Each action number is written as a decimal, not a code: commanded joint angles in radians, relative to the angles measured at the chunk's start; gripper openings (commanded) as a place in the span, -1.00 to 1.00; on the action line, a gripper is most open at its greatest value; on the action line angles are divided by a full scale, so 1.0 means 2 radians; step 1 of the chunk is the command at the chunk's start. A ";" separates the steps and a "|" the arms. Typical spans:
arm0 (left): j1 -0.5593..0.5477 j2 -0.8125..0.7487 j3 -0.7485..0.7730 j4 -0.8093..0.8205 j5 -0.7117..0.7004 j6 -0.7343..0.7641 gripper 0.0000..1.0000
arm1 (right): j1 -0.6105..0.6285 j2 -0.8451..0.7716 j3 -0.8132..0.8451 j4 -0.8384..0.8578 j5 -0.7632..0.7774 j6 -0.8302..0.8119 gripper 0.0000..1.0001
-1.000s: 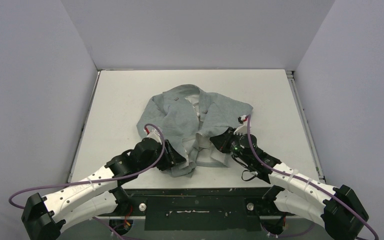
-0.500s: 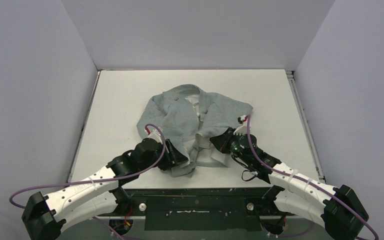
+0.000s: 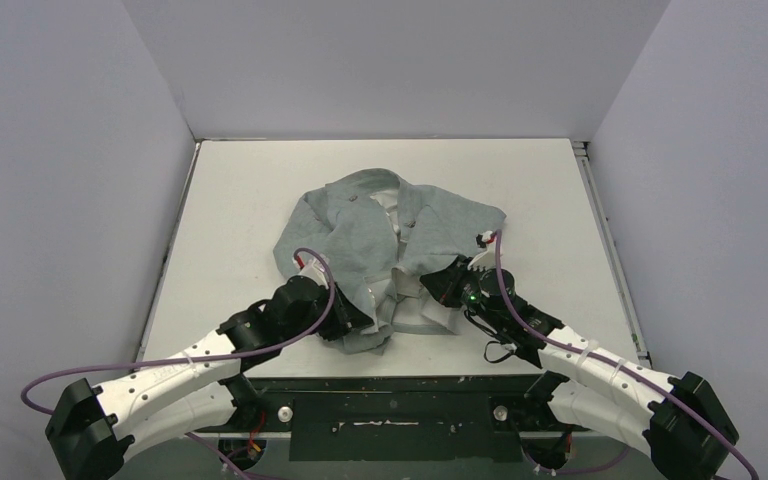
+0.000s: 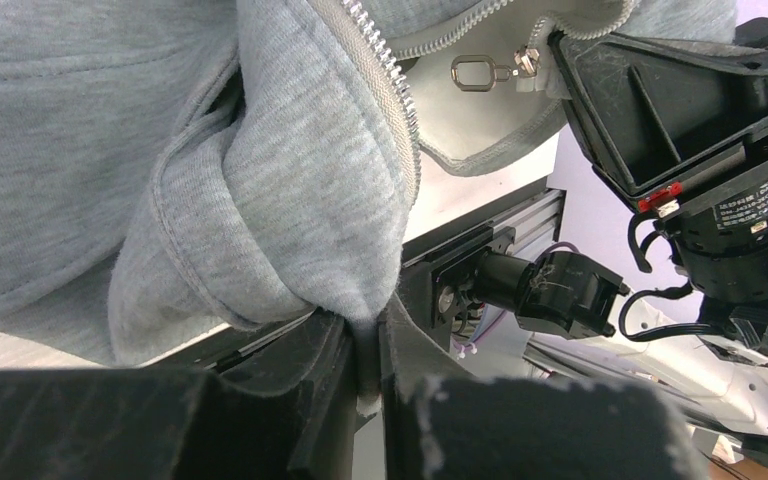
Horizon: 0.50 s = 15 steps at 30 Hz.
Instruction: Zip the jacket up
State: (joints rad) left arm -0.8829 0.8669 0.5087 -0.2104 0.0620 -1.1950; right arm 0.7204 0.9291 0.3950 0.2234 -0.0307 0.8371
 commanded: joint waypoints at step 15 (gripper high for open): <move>-0.002 -0.081 -0.149 0.422 -0.014 0.040 -1.00 | -0.006 -0.051 -0.003 0.071 -0.014 -0.011 -1.00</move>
State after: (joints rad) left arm -0.8829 0.7334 0.2634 0.2325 0.0647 -1.1873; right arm 0.7189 0.8841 0.3939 0.2390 -0.0395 0.8219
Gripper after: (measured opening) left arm 0.063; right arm 0.080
